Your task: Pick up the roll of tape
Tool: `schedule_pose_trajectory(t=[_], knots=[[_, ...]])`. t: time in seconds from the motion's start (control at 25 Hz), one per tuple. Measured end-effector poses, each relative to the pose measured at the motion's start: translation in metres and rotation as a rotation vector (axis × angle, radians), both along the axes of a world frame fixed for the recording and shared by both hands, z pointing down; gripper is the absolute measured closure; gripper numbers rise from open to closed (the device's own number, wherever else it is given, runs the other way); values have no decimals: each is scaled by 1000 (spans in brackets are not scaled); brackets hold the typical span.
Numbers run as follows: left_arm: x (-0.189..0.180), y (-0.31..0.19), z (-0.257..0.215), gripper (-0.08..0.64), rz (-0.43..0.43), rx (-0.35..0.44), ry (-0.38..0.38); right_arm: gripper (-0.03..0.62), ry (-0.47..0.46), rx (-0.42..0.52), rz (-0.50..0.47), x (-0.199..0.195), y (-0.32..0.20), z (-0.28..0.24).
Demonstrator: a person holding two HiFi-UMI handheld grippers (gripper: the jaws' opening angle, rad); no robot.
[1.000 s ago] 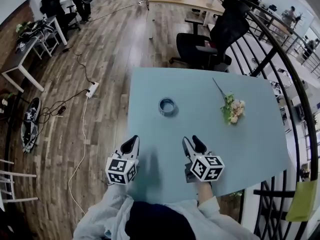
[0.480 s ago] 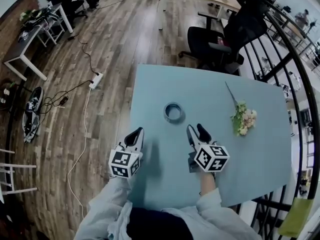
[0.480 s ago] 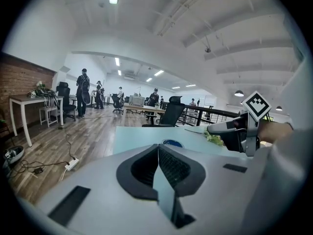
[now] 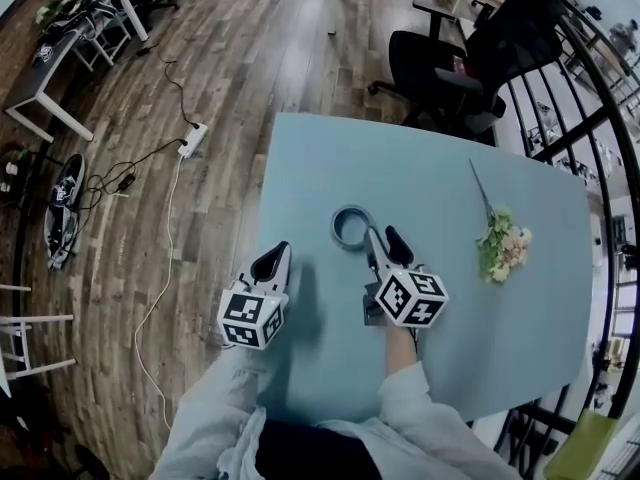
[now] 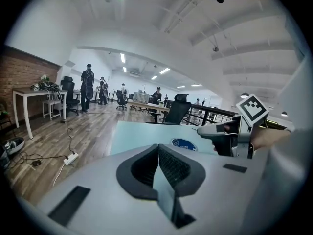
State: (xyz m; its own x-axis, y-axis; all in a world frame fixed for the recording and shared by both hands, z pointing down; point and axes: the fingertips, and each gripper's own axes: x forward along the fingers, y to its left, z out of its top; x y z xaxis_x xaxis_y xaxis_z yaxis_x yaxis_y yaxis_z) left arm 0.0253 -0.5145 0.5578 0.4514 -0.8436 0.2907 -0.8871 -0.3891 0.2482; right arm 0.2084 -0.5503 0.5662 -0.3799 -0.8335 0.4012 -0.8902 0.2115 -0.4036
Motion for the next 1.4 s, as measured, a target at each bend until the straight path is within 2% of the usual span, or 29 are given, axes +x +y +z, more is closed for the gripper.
schedule_pose_trajectory(t=[0.4,0.64,0.8,0.88,1.0,1.4], knots=[[6,-22,14,543,-4,-7,-1,405,57,-113,-21,-11,-26,50],[-1,-29,18,543,-22,-12,2,413,164,-158,-67,-21,-28,62],[-2,-26,19,543,-18,-16,3,416,168,-184,-64,-21,-30,64],[-4,-23,20,543,-23,-20,5,423,170,-190,-59,-20,-30,64],[-4,-18,22,543,-29,-28,7,494,201,-184,-57,-17,-30,64],[-22,1,15,543,-57,-23,-8,506,179,-161,-5,-12,-24,59]])
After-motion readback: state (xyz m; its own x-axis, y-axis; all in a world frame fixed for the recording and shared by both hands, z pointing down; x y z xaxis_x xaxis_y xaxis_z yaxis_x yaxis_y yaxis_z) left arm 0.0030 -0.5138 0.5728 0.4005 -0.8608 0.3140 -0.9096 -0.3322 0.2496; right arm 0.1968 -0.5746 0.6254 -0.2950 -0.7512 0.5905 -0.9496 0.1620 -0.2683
